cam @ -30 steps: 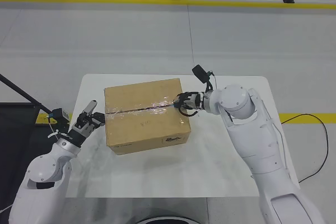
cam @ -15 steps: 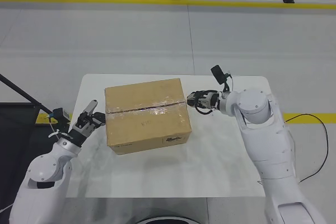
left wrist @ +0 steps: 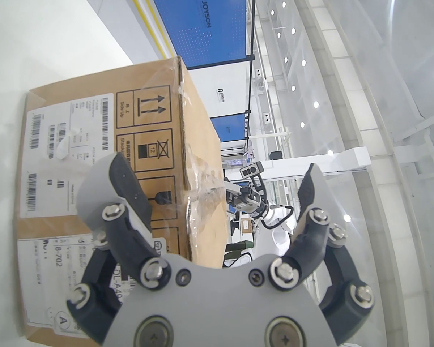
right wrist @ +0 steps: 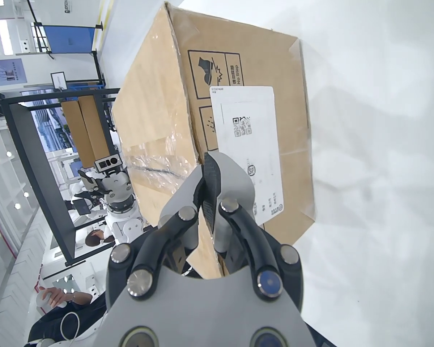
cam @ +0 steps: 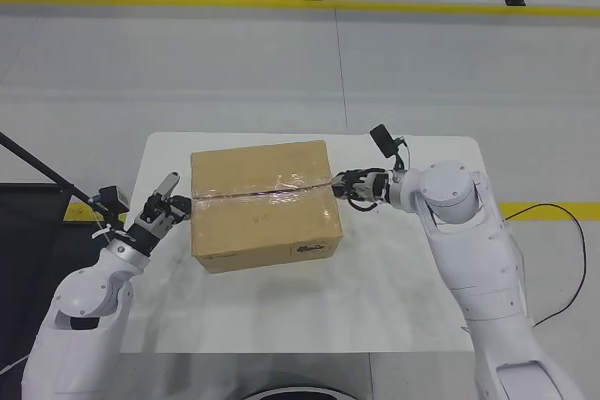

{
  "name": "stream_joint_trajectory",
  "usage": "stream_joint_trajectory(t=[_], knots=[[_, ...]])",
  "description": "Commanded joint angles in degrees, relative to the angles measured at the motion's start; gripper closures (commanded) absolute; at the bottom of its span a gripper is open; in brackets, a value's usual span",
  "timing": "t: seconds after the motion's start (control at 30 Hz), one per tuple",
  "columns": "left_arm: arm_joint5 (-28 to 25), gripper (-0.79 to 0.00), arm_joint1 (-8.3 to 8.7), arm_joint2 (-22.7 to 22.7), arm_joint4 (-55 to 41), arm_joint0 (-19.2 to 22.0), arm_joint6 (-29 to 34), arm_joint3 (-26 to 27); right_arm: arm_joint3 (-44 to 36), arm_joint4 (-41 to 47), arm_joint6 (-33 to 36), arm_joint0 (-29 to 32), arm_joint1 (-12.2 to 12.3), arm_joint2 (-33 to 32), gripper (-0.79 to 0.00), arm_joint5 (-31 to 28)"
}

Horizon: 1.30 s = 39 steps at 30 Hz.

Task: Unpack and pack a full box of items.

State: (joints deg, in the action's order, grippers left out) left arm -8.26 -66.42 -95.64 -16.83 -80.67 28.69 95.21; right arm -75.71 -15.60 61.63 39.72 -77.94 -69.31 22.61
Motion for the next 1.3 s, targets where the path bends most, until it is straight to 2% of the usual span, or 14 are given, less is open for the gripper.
stream_joint_trajectory(t=[0.0,0.33,0.67,0.9,1.03,1.27], knots=[[0.1,-0.785,0.03,0.2,0.4,0.5,0.1,-0.1,-0.7,0.1,0.5,0.4,0.1,0.1,0.0,-0.4],[0.8,-0.785,0.13,1.6,1.6,3.2,0.8,-1.3,-6.7,-0.1,-0.3,4.1,1.3,-1.3,0.0,-0.1],[0.8,-0.785,0.31,1.2,1.4,3.5,1.1,-1.6,-13.6,-3.4,-5.4,7.7,2.5,-4.4,0.0,5.8],[0.8,-0.785,0.39,1.2,1.0,3.4,1.1,-1.6,-17.6,-1.4,-10.5,8.7,2.4,-3.9,0.0,3.5],[0.8,-0.785,0.42,1.2,1.0,3.4,1.0,-1.6,-17.4,-1.5,-8.7,7.4,2.3,-1.1,0.0,1.9],[0.6,-0.785,0.48,1.2,0.8,3.1,0.6,-1.5,-11.5,-3.2,-4.7,2.9,2.3,2.0,0.0,5.8]])
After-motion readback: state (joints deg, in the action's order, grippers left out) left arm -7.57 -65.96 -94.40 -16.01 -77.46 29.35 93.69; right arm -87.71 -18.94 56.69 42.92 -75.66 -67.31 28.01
